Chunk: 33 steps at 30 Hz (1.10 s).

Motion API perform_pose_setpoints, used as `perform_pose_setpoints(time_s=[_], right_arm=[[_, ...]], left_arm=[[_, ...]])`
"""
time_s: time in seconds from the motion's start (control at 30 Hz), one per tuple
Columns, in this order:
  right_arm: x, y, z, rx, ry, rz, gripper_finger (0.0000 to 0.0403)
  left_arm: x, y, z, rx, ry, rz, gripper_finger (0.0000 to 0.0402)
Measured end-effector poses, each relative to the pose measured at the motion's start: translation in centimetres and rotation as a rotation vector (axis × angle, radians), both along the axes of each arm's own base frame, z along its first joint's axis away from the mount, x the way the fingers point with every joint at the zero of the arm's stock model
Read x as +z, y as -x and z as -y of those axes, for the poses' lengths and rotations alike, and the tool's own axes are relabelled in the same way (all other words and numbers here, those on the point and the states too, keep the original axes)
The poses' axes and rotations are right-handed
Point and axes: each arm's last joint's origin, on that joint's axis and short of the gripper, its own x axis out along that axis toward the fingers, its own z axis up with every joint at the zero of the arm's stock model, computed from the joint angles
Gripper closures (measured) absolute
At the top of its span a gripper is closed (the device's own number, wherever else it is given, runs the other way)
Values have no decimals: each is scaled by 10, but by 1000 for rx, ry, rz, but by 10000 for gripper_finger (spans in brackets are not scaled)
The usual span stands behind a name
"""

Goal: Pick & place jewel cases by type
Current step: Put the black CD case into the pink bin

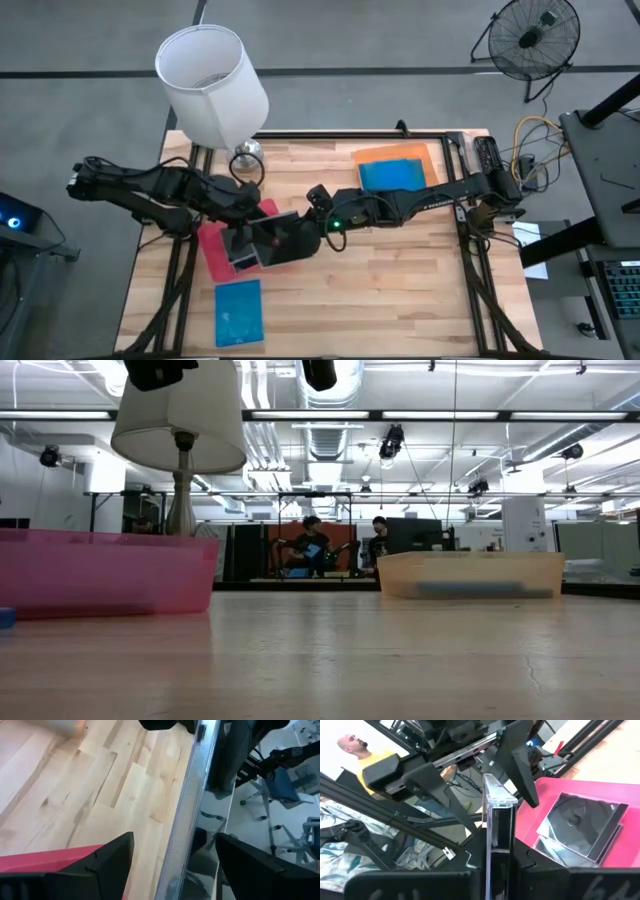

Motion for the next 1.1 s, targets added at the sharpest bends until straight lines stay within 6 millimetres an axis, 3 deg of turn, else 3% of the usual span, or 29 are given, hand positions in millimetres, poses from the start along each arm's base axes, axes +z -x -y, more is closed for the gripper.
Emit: perform_pose_setpoints(time_s=[0.2, 0.87, 1.1], right_arm=[[0, 0, 0, 5, 5, -5, 376], [-1, 0, 1, 29, 101, 0, 364], [2, 1, 16, 6, 118, -7, 343]], left_arm=[[-1, -2, 1, -18, 19, -6, 148], [-1, -2, 1, -4, 50, -10, 307], [0, -2, 1, 4, 51, -5, 346]])
